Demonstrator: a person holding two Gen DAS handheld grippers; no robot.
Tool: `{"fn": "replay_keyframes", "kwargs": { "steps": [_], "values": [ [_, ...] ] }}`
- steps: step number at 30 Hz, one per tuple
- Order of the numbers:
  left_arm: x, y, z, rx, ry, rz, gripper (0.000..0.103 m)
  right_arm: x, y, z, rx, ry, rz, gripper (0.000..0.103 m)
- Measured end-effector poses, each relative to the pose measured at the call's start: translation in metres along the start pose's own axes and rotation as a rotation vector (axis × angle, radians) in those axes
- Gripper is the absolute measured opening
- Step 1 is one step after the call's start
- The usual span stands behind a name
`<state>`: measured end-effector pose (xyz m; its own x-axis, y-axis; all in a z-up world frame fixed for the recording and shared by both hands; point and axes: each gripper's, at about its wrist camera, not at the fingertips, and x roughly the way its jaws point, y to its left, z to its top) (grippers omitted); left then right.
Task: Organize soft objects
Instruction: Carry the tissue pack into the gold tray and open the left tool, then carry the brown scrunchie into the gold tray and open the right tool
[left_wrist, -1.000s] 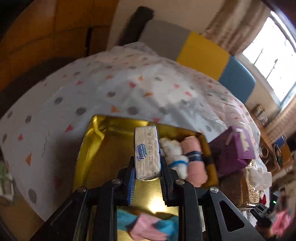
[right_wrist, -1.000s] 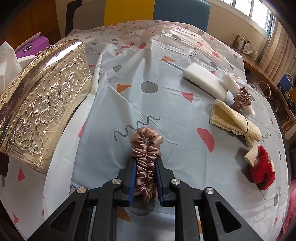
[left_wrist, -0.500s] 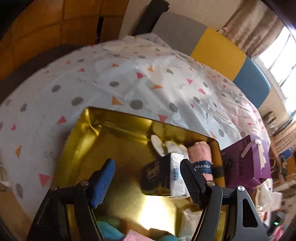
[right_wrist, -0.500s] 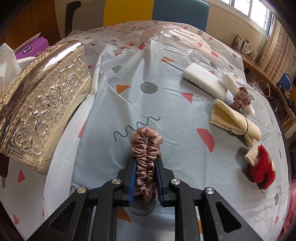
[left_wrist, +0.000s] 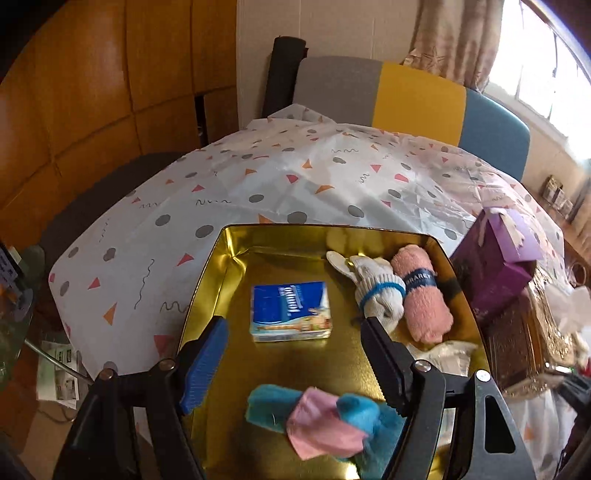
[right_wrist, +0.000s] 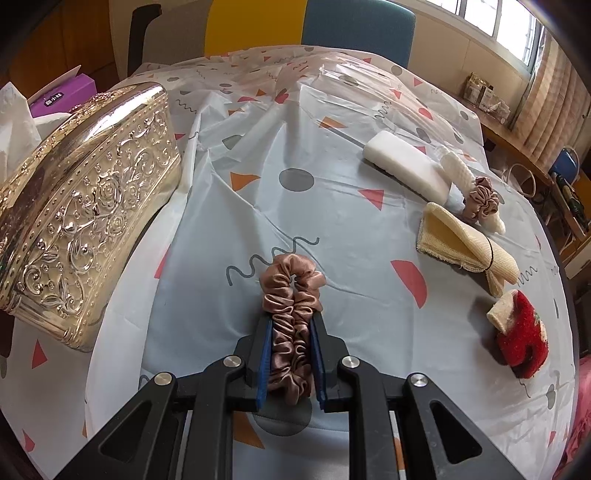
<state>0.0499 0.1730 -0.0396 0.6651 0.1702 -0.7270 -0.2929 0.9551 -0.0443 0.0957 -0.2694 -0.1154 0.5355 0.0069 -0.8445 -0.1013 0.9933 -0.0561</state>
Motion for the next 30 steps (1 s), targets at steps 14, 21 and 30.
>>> {"fn": "replay_keyframes", "kwargs": {
  "steps": [14,21,30],
  "values": [
    [-0.031,0.003,-0.028,0.032,-0.034,-0.012,0.078,0.000,-0.005,0.008,0.103,0.046,-0.002,0.016],
    [-0.033,0.016,-0.034,0.018,-0.034,-0.015,0.078,-0.017,-0.017,0.017,0.218,0.005,0.011,0.015],
    [-0.032,0.022,-0.038,0.001,-0.027,-0.019,0.078,-0.121,0.011,0.072,0.150,-0.272,0.079,0.015]
  ]
}}
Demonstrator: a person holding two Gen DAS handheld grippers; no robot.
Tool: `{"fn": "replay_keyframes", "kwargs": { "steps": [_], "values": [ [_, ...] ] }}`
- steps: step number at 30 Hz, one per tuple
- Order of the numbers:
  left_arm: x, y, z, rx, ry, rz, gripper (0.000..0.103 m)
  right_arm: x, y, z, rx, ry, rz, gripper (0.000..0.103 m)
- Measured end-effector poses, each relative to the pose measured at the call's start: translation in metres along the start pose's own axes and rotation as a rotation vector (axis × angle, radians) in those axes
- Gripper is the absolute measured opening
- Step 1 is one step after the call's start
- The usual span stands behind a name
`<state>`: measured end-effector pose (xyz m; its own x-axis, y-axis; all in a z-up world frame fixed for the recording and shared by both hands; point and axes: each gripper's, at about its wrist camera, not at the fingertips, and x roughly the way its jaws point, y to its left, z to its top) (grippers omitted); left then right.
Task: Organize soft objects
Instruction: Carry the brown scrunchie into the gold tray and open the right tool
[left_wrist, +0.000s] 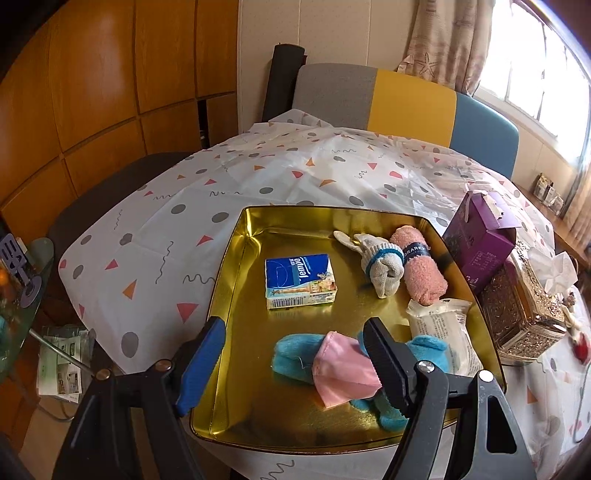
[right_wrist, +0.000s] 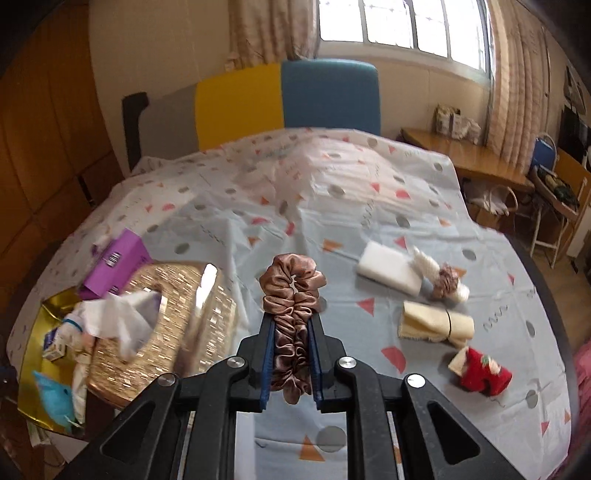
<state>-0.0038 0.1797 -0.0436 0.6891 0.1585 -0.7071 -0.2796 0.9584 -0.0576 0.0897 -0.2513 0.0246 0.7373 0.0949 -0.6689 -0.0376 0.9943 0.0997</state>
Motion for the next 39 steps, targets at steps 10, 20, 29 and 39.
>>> {"fn": "replay_keyframes", "kwargs": {
  "steps": [10,20,29,39],
  "values": [
    [0.002,0.018,-0.002,-0.061,0.002,0.014,0.077,-0.043,0.178,0.008,-0.358,-0.063,0.371,0.015],
    [-0.003,0.036,-0.003,-0.088,-0.015,0.056,0.078,0.048,0.290,-0.049,-0.425,0.208,0.496,0.015],
    [-0.005,0.036,-0.004,-0.081,-0.020,0.053,0.080,0.110,0.314,-0.085,-0.445,0.387,0.436,0.032],
    [-0.005,0.028,-0.006,-0.063,-0.011,0.037,0.080,0.091,0.299,-0.083,-0.392,0.320,0.425,0.039]
  ]
}}
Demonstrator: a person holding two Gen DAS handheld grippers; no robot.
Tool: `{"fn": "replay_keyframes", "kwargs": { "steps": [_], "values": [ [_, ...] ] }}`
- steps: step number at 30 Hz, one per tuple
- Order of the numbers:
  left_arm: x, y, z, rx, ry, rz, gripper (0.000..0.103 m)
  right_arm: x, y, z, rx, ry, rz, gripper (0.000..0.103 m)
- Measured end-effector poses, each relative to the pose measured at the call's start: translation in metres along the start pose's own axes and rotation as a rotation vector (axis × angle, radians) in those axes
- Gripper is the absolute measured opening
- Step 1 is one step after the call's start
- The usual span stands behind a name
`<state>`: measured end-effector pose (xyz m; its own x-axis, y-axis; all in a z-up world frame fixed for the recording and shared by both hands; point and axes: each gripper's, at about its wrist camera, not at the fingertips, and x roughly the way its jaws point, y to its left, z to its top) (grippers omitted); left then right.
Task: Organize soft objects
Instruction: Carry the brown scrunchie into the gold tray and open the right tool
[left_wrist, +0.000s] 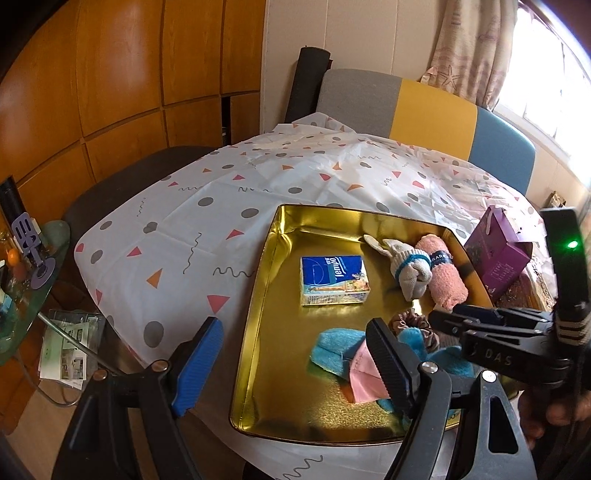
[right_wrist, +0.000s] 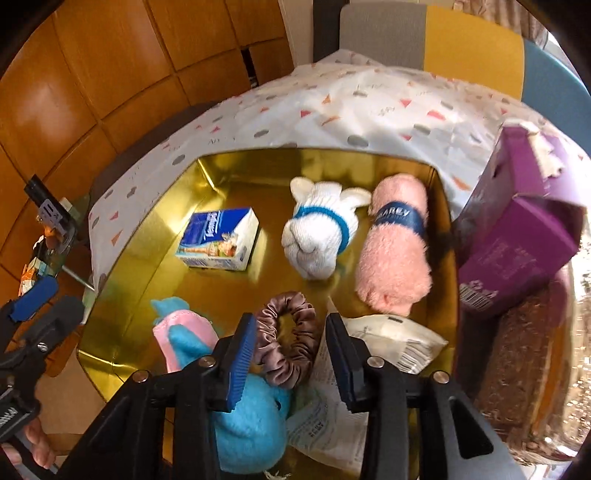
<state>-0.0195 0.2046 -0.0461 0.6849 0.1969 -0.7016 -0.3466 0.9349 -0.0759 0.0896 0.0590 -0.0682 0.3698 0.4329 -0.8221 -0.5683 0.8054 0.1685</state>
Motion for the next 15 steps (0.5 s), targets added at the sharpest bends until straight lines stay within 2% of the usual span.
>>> {"fn": "replay_keyframes", "kwargs": {
  "steps": [8,15],
  "values": [
    [-0.003,-0.011,-0.002,0.034,-0.002,-0.007,0.080,-0.038,-0.002,-0.004,-0.002,-0.116,-0.073,0.039],
    [-0.006,-0.021,-0.002,0.065,-0.002,-0.017,0.080,-0.077,-0.012,-0.005,0.003,-0.222,-0.104,0.039]
  ]
}}
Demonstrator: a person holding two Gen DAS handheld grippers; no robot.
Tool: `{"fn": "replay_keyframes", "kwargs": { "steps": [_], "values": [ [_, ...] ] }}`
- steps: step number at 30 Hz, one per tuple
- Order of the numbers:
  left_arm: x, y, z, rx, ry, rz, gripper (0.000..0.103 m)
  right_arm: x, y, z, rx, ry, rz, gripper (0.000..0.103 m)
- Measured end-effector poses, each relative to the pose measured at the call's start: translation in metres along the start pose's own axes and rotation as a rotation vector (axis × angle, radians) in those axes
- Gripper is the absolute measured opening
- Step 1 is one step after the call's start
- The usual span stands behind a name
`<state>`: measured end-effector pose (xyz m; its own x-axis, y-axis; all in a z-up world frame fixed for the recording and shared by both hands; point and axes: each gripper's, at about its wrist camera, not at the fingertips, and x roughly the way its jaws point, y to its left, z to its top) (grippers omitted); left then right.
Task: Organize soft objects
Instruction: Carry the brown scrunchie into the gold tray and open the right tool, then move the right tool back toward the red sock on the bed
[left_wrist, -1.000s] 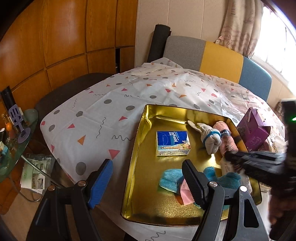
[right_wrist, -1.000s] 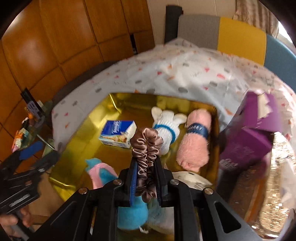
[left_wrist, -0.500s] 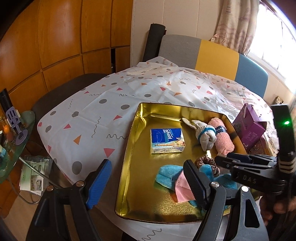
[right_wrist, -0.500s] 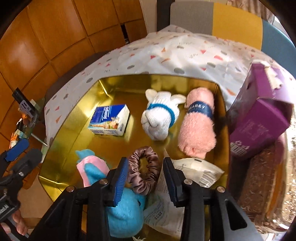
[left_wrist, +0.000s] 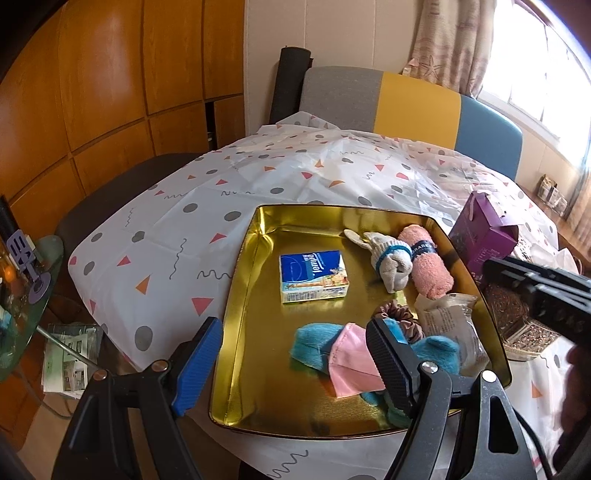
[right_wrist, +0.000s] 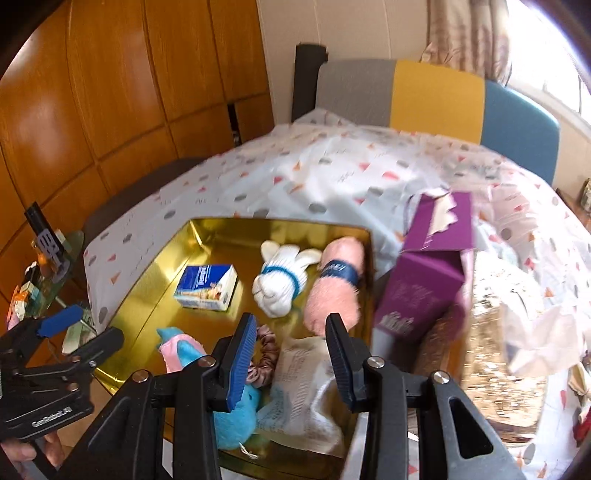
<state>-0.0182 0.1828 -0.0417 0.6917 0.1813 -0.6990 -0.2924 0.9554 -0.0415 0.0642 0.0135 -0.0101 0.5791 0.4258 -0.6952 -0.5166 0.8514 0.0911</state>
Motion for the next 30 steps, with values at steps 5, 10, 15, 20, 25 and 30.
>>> {"fn": "replay_keyframes", "kwargs": {
  "steps": [5,10,15,20,25,30],
  "values": [
    [-0.003,-0.007,0.001,0.024,-0.009,-0.010,0.080,-0.032,-0.021,0.001,0.017,-0.069,-0.033,0.039],
    [-0.003,-0.012,0.001,0.034,-0.004,-0.021,0.080,-0.068,-0.058,-0.003,0.062,-0.136,-0.105,0.039],
    [-0.002,-0.018,0.001,0.040,0.003,-0.035,0.080,-0.100,-0.114,-0.014,0.158,-0.161,-0.222,0.039],
    [-0.001,-0.024,0.000,0.060,0.005,-0.039,0.080,-0.117,-0.178,-0.037,0.296,-0.135,-0.345,0.039],
    [-0.002,-0.031,0.000,0.080,0.001,-0.045,0.080,-0.132,-0.233,-0.069,0.439,-0.112,-0.428,0.039],
    [-0.003,-0.039,-0.001,0.100,0.001,-0.061,0.080,-0.159,-0.297,-0.112,0.628,-0.136,-0.554,0.039]
  ]
}}
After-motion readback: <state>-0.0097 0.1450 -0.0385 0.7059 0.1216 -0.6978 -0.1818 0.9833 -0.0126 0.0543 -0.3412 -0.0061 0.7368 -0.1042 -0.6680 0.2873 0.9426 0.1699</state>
